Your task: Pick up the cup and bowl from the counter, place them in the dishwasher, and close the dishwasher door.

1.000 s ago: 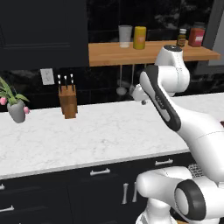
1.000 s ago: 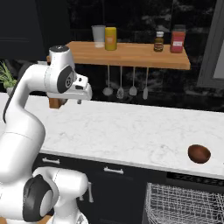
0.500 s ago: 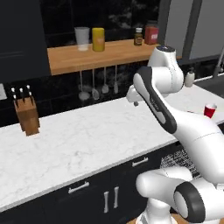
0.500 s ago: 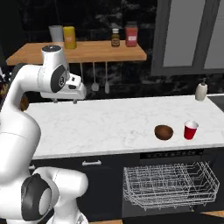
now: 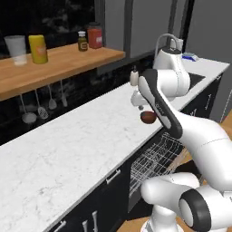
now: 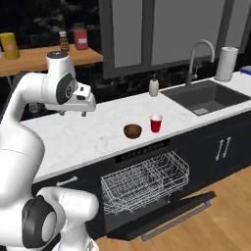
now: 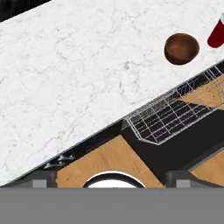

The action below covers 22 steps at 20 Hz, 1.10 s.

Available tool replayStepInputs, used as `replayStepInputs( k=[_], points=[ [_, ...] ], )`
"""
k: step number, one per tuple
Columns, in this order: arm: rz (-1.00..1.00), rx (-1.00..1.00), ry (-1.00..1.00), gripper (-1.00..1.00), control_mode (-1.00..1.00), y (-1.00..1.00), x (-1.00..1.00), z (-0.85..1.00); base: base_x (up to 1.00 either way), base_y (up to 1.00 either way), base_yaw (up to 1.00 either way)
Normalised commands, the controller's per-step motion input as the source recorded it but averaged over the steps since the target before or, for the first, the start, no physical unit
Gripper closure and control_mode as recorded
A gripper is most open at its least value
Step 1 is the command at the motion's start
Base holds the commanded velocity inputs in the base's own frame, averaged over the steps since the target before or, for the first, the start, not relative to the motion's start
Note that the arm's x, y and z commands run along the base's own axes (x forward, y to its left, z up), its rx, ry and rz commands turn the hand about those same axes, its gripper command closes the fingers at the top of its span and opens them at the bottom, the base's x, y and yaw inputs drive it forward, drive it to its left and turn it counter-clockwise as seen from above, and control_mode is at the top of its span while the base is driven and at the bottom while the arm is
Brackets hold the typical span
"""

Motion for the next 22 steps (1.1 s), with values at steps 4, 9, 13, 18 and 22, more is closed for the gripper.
replayStepInputs(
  k=[4,9,13,18,22],
  points=[
    [0.00,0.00,0.00,-1.00,1.00,0.00,0.00,0.00,0.01,0.24,-0.53],
    [0.00,0.00,0.00,-1.00,1.00,0.00,0.00,0.00,0.00,0.38,-0.43],
    [0.00,0.00,0.00,-1.00,1.00,0.00,0.00,0.00,0.00,0.47,-0.37],
    [0.00,0.00,0.00,-1.00,1.00,0.00,0.00,0.00,0.03,0.51,-0.33],
    [0.00,0.00,0.00,-1.00,1.00,0.00,0.00,0.00,0.04,0.55,-0.30]
  ],
)
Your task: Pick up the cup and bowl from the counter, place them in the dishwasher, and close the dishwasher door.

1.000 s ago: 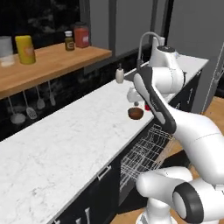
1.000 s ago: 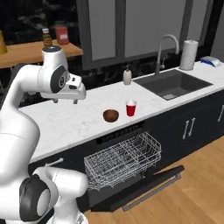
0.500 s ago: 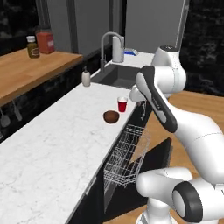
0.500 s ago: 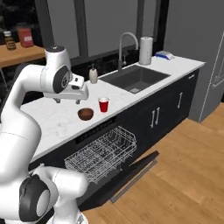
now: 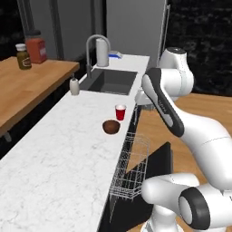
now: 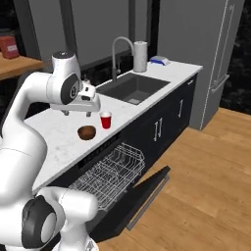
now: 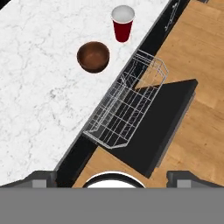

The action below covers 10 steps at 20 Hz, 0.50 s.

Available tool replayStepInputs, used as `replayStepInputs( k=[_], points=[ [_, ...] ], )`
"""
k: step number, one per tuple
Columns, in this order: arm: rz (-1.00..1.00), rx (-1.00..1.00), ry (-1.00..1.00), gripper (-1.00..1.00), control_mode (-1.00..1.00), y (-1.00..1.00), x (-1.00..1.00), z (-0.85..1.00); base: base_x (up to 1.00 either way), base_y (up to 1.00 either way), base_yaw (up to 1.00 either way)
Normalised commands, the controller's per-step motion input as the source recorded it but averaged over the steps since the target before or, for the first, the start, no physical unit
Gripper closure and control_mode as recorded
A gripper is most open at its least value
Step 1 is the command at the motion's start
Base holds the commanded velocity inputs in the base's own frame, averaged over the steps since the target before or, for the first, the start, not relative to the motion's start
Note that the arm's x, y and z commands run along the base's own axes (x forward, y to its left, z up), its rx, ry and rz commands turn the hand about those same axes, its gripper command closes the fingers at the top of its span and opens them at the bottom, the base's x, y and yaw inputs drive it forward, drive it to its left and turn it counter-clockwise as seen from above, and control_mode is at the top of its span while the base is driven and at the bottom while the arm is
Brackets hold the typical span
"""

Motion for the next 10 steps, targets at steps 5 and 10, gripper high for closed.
replayStepInputs(
  k=[5,10],
  points=[
    [0.00,0.00,0.00,-1.00,1.00,0.00,0.00,0.00,0.00,0.41,-0.26],
    [-0.05,0.00,0.00,-1.00,-1.00,0.07,0.00,0.00,0.00,0.26,-0.19]
  ],
)
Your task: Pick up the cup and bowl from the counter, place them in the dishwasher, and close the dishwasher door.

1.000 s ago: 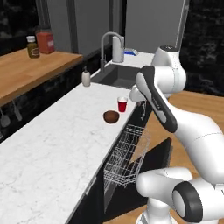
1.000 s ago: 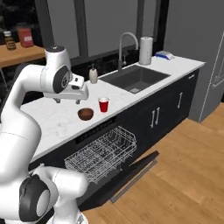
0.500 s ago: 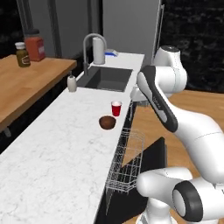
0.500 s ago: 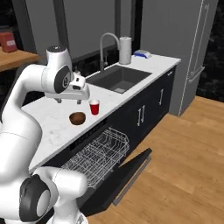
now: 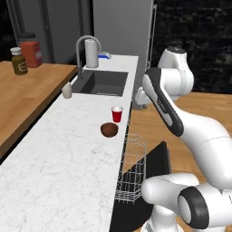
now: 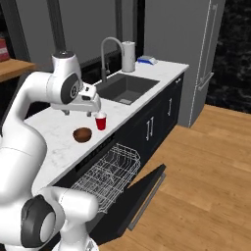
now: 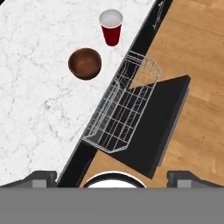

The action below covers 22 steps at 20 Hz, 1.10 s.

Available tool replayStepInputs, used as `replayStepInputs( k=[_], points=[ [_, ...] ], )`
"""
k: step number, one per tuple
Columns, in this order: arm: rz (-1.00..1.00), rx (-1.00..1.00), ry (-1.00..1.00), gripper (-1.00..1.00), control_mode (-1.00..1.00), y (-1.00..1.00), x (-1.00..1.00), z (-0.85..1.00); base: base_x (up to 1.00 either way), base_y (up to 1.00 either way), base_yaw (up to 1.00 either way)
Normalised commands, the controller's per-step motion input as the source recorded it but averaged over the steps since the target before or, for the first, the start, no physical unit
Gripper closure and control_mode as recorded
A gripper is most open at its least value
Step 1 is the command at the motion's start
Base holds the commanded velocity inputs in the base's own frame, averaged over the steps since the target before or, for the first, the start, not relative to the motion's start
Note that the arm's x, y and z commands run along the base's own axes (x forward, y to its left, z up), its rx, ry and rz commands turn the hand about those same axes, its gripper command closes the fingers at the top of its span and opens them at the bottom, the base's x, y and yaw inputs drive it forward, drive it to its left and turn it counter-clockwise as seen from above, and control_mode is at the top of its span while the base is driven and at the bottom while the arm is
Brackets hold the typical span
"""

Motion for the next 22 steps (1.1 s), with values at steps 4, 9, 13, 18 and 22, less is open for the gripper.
replayStepInputs(
  k=[4,9,13,18,22],
  points=[
    [-0.21,0.00,0.00,-1.00,-1.00,0.32,-0.02,0.00,0.00,0.00,0.00],
    [-0.18,0.00,0.00,-1.00,-1.00,0.36,-0.02,0.00,0.00,0.00,0.00],
    [-0.16,0.02,0.00,-1.00,-1.00,0.23,0.35,-0.12,0.00,0.00,0.00],
    [-0.17,0.06,0.00,-1.00,-1.00,0.21,0.72,-0.31,0.00,0.00,0.00],
    [-0.21,0.05,0.00,-1.00,-1.00,0.09,0.92,-0.45,0.00,0.00,0.00]
  ],
)
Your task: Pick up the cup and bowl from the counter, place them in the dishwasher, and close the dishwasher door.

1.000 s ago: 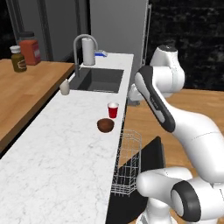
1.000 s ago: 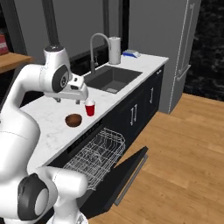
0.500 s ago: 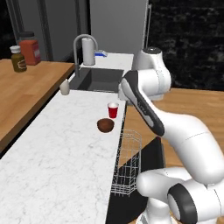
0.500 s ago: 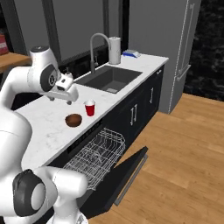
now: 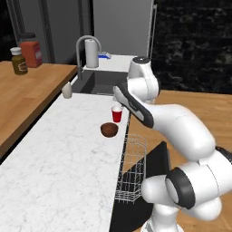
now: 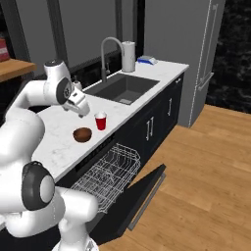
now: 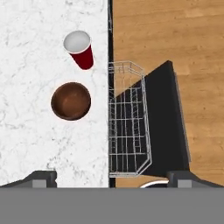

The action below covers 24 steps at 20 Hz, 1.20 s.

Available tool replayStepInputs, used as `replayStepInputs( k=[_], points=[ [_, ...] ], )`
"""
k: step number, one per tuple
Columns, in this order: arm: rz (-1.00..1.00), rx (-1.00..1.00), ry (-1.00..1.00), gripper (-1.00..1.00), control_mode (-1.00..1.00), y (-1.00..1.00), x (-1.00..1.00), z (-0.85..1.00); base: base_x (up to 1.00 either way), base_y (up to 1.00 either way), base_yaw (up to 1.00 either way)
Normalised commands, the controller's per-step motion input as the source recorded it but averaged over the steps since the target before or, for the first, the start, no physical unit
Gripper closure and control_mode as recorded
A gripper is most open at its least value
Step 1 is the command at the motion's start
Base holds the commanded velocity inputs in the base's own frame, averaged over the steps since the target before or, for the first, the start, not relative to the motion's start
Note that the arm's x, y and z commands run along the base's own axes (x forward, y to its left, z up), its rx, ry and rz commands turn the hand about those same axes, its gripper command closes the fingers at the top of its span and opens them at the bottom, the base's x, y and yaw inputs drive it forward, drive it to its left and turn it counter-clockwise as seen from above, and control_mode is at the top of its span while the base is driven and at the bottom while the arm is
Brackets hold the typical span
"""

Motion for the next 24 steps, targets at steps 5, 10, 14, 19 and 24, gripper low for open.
replayStepInputs(
  k=[5,10,14,19,24],
  points=[
    [-0.22,0.02,0.00,-1.00,-1.00,-0.03,0.80,-0.50,0.00,0.00,0.00],
    [-0.13,0.02,0.00,-1.00,-1.00,-0.08,0.57,-0.42,0.00,0.00,0.00],
    [-0.01,0.08,0.00,-1.00,-1.00,-0.04,0.48,-0.33,0.00,0.00,0.00],
    [0.00,0.12,0.00,-1.00,-1.00,-0.08,0.43,-0.26,0.00,0.00,0.00],
    [0.00,0.07,0.00,-1.00,-1.00,-0.04,0.31,-0.25,0.00,0.00,0.00]
  ],
)
